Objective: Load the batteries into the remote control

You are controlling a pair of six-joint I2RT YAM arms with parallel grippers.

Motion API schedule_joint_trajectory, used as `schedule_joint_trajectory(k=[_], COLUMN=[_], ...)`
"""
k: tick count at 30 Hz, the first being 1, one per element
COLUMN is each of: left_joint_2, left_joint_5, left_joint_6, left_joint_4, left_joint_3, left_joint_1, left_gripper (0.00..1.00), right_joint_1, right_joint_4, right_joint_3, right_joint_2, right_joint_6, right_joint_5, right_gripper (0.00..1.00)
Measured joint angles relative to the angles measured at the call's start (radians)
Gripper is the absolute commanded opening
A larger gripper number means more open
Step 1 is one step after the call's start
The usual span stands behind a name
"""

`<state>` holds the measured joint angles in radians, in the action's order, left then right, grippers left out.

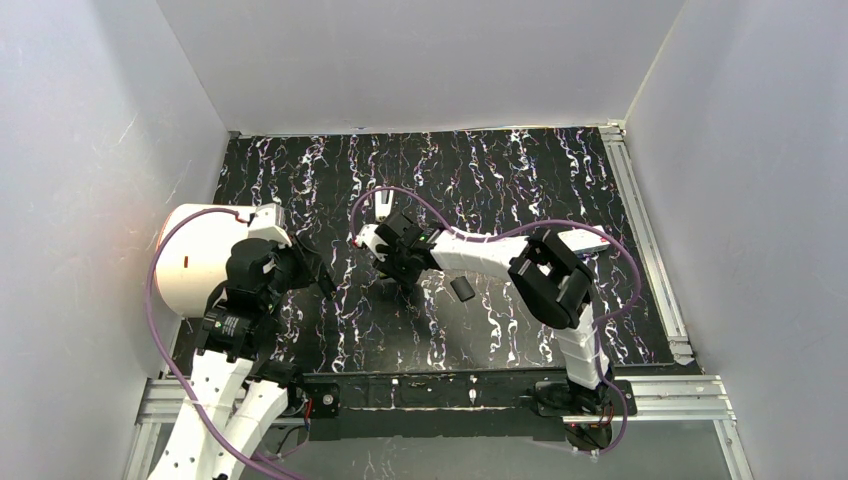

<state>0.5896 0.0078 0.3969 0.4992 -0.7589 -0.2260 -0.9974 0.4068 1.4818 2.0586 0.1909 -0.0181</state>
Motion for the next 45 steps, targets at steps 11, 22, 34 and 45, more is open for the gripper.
schedule_joint_trajectory(k=[11,22,34,45], left_joint_2=[0.011,0.045,0.148,0.515], left_joint_5=[0.036,0.045,0.22,0.539], left_joint_6=[0.0,0.012,0.151,0.496], left_joint_4=[0.0,-0.002,-0.142,-0.633], left_joint_3=[0.0,0.0,0.0,-0.043], left_joint_1=[0.0,0.0,0.0,-0.023], left_gripper=[0.0,0.0,0.0,0.0], right_joint_1=[-0.017,-0.048,-0.05,-0.041], right_joint_4=[0.003,0.026,-0.047,-0.157], right_joint_3=[0.019,0.014,-0.231,-0.24], right_joint_2=[0.013,0.003,-0.413,-0.819], right_joint_6=[0.001,0.016,-0.163,-0.432], right_joint_5=[-0.023,-0.085,-0.188,-0.438], right_gripper=[0.17,0.09,0.11,0.15])
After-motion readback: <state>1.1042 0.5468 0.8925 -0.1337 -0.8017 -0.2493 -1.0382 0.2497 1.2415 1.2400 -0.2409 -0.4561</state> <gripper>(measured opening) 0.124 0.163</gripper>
